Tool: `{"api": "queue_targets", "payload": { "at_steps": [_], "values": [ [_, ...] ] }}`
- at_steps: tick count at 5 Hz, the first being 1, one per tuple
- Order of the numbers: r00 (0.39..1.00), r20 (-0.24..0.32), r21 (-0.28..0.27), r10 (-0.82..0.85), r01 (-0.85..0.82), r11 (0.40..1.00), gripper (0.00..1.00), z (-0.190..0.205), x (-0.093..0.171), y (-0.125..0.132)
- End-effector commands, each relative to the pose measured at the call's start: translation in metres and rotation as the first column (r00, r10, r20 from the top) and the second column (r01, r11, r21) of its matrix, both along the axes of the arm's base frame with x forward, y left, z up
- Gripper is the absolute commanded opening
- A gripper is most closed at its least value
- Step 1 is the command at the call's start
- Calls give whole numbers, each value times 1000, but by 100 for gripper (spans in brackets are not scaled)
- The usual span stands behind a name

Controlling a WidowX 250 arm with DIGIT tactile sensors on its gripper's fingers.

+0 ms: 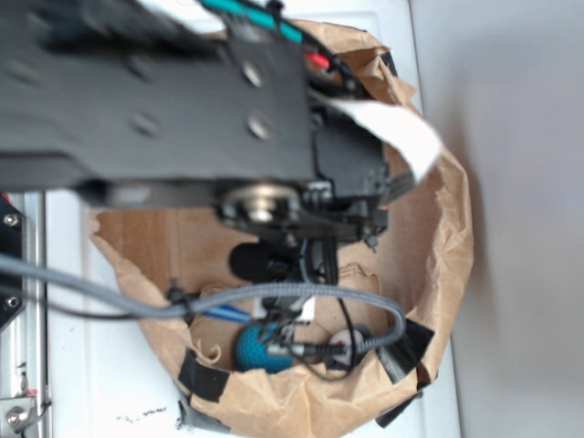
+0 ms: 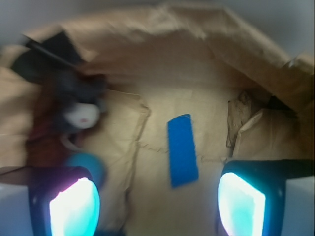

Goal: Grab the blue sponge.

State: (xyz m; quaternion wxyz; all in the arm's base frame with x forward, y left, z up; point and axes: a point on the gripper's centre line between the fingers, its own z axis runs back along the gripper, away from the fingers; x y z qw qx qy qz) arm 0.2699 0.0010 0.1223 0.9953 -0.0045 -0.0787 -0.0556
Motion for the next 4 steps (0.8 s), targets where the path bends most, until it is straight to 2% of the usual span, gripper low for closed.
{"api": "queue_targets", "payload": {
  "at_steps": [1,2,3,4],
  "values": [
    [1000,12,19,10,-10,1000,100,-39,19,27],
    [999,-20,-6,30,-30,1000,100,-63,27,31],
    [998,-59,-6,25,-25,1000,100,-79,27,29],
    [998,-48,34,-41,42,999,100,-105,25,30]
  ]
}}
